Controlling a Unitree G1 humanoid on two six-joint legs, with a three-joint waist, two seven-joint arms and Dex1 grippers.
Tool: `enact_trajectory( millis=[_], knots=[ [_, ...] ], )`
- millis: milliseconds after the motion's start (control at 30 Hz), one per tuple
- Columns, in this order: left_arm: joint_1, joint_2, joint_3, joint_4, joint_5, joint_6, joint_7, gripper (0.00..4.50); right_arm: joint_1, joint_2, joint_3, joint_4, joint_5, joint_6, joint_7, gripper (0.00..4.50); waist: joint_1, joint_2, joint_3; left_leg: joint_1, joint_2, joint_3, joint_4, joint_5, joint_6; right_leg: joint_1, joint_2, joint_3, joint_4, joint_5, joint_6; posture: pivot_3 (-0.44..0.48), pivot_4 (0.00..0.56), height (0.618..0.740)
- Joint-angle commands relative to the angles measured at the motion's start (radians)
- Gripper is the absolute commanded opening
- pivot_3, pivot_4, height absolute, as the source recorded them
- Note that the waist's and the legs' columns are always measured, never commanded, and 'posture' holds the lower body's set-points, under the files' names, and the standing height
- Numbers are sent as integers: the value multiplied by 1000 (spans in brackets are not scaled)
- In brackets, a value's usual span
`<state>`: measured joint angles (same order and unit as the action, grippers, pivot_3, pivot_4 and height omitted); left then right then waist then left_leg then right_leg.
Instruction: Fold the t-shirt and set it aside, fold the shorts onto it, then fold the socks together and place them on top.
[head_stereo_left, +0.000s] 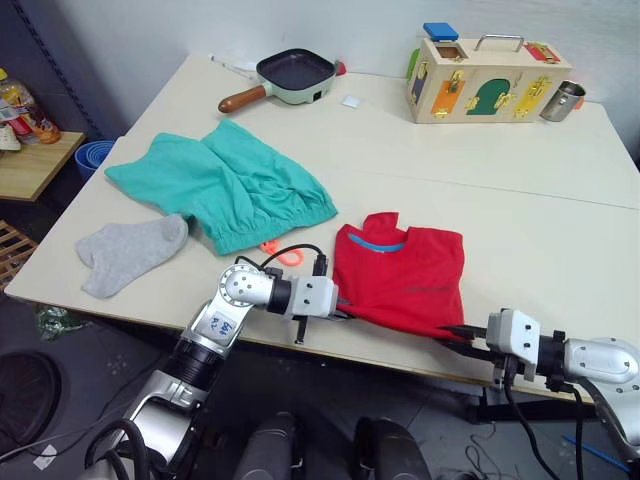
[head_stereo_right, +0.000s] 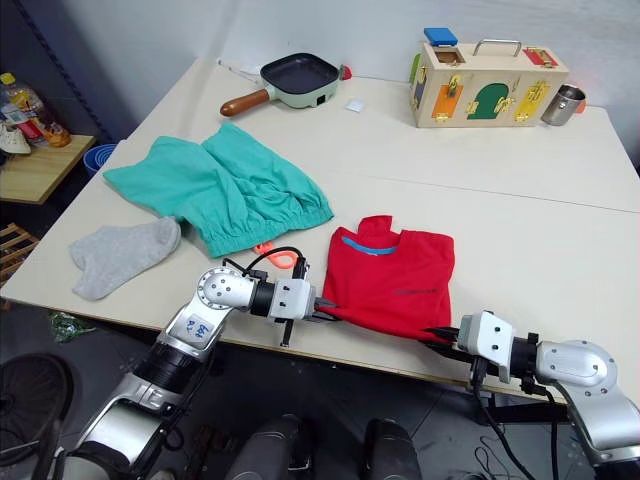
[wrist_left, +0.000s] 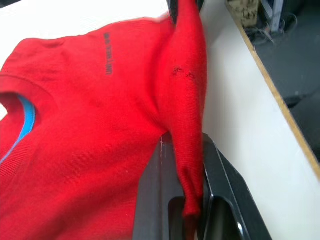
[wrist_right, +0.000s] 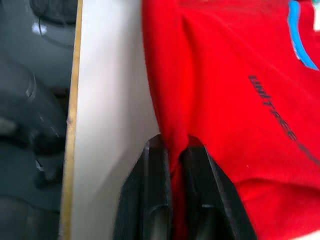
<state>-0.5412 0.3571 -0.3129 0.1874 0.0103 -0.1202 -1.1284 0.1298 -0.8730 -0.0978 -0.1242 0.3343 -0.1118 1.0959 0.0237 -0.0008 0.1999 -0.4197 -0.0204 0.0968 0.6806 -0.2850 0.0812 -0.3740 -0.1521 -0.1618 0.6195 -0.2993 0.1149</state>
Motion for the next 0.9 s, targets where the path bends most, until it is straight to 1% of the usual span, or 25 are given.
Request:
enact_trajectory(
  millis=[33, 100, 133, 267, 333, 400, 433, 500, 600, 633, 667, 767, 800, 900],
  knots=[
    [29, 60, 49, -102, -93, 44, -44, 1161, 79, -61, -89, -90, 134, 134, 74, 1963, 1, 1, 0, 0, 0, 0, 0, 0, 0, 0, 0, 0, 0, 0, 0, 0, 150, 740],
    [46, 122, 96, -158, -198, 91, -116, 1781, 147, -130, -172, -165, 300, 317, 146, 2642, 1, 3, 0, 0, 1, 0, -1, 0, 0, -1, 0, 0, -1, 0, 0, 0, 150, 740],
    [48, 140, 116, -180, -249, 138, -135, 2077, 156, -145, -199, -184, 339, 357, 159, 2654, -1, 2, 0, 0, 1, -1, -1, 0, 0, 0, 0, 0, -1, 0, 0, 0, 150, 740],
    [22, 178, 185, -223, -377, 311, -137, 2077, 122, -160, -256, -213, 432, 469, 162, 2654, 0, 3, 0, 3, 4, -2, 0, -1, 0, 5, 1, 0, -9, 1, -3, 0, 150, 740],
    [1, 173, 199, -221, -401, 361, -117, 2077, 55, -128, -244, -211, 458, 495, 137, 2654, 1, 3, 0, 8, 4, -2, 0, -7, -3, 10, 0, 0, -10, 1, -2, 0, 150, 740],
    [-20, 131, 185, -202, -392, 355, -87, 2115, -38, -48, -198, -195, 453, 485, 82, 2271, 2, 2, 0, 13, 5, -2, -1, -11, -6, 15, 1, 0, -13, 1, -2, 0, 150, 740],
    [-28, 104, 173, -188, -382, 342, -70, 1920, -69, -18, -164, -189, 431, 476, 75, 2040, 3, 2, 0, 13, 5, -2, -1, -12, -6, 15, 2, 0, -13, 1, -2, 0, 150, 740],
    [-38, 54, 147, -163, -369, 338, -49, 1478, -105, 36, -92, -166, 328, 386, 89, 1351, 7, 2, 0, 13, 4, -2, -1, -12, -6, 15, 2, 1, -14, 1, -2, 0, 150, 740],
    [-40, -12, 76, -116, -304, 301, -20, 505, -144, 126, 10, -119, 201, 277, 61, 251, 5, 3, 0, 13, 4, -1, -2, -10, -1, 16, 4, 1, -10, 1, -2, 0, 150, 740],
    [-40, -25, 58, -103, -285, 287, -14, 192, -152, 146, 31, -104, 171, 250, 56, 0, 4, 3, 0, 13, 3, -1, -2, -9, -1, 16, 5, 1, -10, 1, -2, 0, 150, 740],
    [-38, -40, 33, -78, -257, 265, -8, 27, -162, 168, 66, -68, 98, 176, 44, 0, 3, 3, 0, 12, 3, 0, -2, -9, -1, 15, 6, 1, -10, 0, -2, 0, 150, 740],
    [-32, -66, -49, 41, -129, 135, 33, 27, -186, 243, 134, 47, -45, 14, -11, 0, 1, 3, 0, 13, 1, 2, -3, -9, 0, 16, 8, 2, -10, -1, 1, 0, 150, 740],
    [-31, -81, -57, 73, -106, 113, 60, 27, -192, 266, 139, 72, -52, 4, -28, 0, 1, 3, 0, 13, 1, 3, -2, -9, 0, 15, 8, 3, -9, -1, 1, 0, 150, 740],
    [-12, -131, -53, 107, -95, 123, 125, 27, -225, 323, 145, 135, -100, -4, -112, 0, -1, 3, 0, 13, 1, 3, -2, -8, 0, 15, 4, 4, -8, -1, 1, 0, 150, 740]
  ],
)
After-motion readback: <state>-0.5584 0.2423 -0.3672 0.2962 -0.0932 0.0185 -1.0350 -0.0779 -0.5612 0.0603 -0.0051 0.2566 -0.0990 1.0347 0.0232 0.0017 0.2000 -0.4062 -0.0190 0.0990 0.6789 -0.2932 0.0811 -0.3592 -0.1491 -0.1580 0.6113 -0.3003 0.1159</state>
